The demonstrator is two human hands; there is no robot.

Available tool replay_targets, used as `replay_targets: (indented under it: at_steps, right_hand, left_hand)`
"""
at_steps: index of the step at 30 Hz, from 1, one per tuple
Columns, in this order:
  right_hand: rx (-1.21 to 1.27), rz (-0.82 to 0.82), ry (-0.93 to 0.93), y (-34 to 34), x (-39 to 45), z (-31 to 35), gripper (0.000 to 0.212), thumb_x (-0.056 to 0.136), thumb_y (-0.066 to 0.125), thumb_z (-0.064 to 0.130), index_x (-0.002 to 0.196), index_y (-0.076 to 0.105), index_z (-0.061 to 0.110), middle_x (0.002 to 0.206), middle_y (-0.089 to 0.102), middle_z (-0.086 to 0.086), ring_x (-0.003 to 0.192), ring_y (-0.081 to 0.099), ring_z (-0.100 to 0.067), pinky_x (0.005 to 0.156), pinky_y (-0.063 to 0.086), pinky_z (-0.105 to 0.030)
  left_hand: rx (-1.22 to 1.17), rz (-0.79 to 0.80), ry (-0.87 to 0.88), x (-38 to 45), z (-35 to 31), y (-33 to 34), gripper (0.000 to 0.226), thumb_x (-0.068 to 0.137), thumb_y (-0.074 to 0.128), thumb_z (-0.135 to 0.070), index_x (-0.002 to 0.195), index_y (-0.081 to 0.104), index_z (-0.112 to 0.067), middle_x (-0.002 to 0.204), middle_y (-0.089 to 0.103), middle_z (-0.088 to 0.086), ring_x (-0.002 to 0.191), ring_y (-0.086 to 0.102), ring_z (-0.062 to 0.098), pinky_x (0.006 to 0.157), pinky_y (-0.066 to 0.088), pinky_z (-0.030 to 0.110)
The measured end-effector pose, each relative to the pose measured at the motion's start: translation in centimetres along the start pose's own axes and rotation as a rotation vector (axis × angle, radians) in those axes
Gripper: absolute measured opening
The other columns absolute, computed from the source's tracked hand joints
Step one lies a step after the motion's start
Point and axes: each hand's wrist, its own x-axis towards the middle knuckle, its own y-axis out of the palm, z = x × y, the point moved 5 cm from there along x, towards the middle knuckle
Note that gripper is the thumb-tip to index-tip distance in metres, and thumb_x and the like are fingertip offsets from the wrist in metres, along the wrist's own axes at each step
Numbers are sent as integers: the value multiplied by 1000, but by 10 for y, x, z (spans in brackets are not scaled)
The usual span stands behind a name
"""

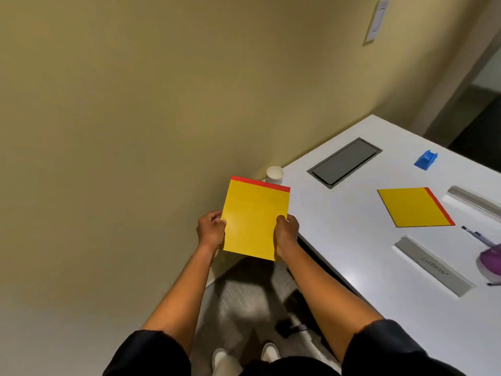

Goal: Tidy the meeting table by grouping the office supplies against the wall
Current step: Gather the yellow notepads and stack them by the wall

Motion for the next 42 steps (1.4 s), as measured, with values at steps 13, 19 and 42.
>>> replay_targets:
  at_steps: [13, 19, 42]
  right_hand:
    - [144, -368, -8, -32, 105, 61, 25, 85, 40, 2, 70, 54, 16, 76, 57, -7, 69, 53, -23, 65, 42, -31]
    - [240, -440, -69, -46, 128, 83, 29, 91, 40, -1, 91, 66, 12, 86, 65, -6, 74, 60, -21, 68, 50, -30]
    - [407, -598, 82, -111, 329, 126, 34, 99, 47, 9, 132, 49, 16, 107, 57, -7, 93, 58, -24, 79, 49, -39]
  left_hand:
    - [208, 443, 179, 121, -80, 134, 40, 86, 57, 7, 123, 64, -7, 124, 65, 13, 112, 62, 24, 81, 43, 21]
    - [305, 588, 257, 158, -108, 181, 38, 88, 58, 0, 123, 63, -12, 116, 68, 14, 100, 62, 21, 77, 44, 23]
    - [577, 745, 334, 257, -154, 403, 30, 90, 53, -1, 119, 64, -3, 110, 68, 19, 86, 58, 28, 77, 48, 31]
